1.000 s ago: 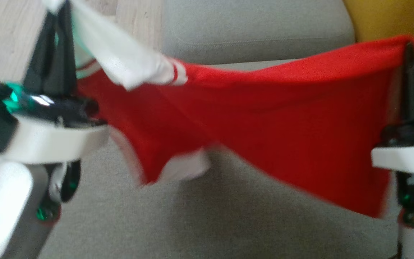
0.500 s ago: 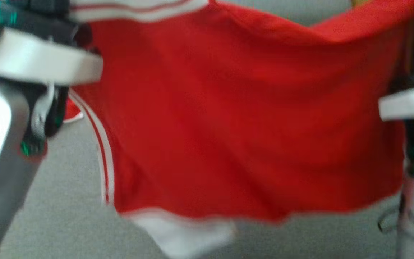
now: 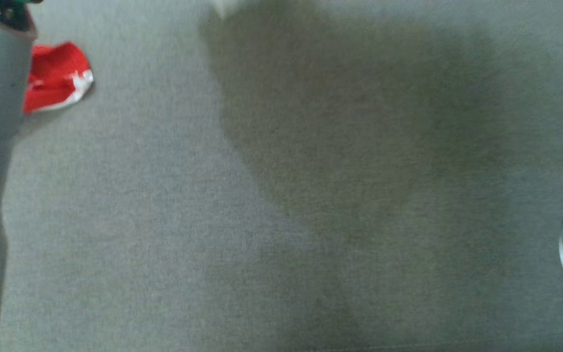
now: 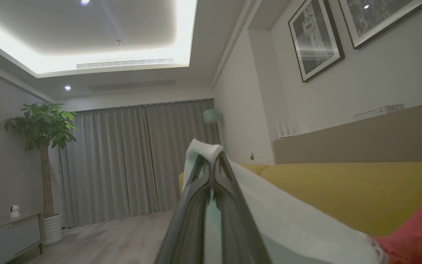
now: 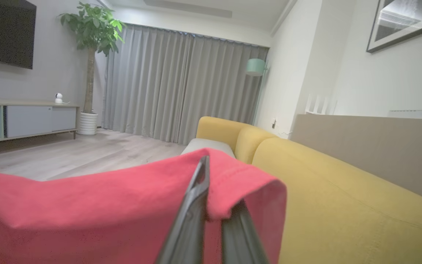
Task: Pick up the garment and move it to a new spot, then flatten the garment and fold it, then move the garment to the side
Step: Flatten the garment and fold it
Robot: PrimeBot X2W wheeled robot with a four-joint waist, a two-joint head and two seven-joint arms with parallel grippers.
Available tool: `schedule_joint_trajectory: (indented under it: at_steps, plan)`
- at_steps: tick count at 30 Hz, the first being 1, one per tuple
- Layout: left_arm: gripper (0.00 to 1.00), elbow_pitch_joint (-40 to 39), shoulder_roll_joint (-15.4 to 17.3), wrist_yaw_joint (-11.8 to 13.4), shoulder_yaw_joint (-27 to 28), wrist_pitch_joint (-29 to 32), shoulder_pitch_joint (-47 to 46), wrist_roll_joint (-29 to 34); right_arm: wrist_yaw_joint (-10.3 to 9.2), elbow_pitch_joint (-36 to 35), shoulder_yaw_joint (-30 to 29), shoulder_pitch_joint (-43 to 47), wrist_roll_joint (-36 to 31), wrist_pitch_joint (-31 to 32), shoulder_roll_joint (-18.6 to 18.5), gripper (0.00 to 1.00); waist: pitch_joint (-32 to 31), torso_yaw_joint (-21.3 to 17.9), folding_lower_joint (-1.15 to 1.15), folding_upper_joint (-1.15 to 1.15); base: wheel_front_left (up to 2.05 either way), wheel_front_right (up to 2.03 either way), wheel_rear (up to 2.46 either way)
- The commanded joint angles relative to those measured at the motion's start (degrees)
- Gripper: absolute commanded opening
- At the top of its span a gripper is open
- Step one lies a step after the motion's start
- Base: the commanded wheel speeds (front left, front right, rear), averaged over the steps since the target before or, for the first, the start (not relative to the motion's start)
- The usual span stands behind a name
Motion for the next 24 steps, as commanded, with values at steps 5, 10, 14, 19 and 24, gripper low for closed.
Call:
schedule_joint_trajectory:
  at_steps: [5,10,14,19,24]
  plan:
    - [0.00,1.70,-0.35,-0.10,1.86,-4.13,3.78,-2.36,-0.04,7.58,-0.47,-2.48,-1.32,-3.89,1.68,0.00,8.22,2.55,-0.02,0.00,0.00,0.00,0.00]
    - [0.00,1.37,-0.79,0.22,1.96,-6.88,10.74,-4.03,-0.04,11.52,-0.54,0.33,-1.32,-7.26,2.59,0.00,11.26,2.55,-0.02,0.00,0.00,0.00,0.00]
    - [0.00,0.27,-1.41,0.68,2.17,-10.32,18.42,-5.71,-0.04,14.79,-1.54,4.70,-1.01,-11.03,3.17,0.00,12.07,2.69,-0.02,0.00,0.00,0.00,0.00]
    - [0.00,-2.91,-1.83,1.41,2.58,-14.04,26.85,-6.92,-0.04,15.52,-2.73,10.24,0.64,-15.52,4.00,0.00,10.97,2.94,-0.02,0.00,0.00,0.00,0.00]
    - [0.00,-7.90,-1.29,2.43,2.59,-15.80,34.95,-6.31,-0.04,12.08,-3.22,17.34,2.34,-18.38,4.65,0.00,7.84,3.12,-0.02,0.00,0.00,0.00,0.00]
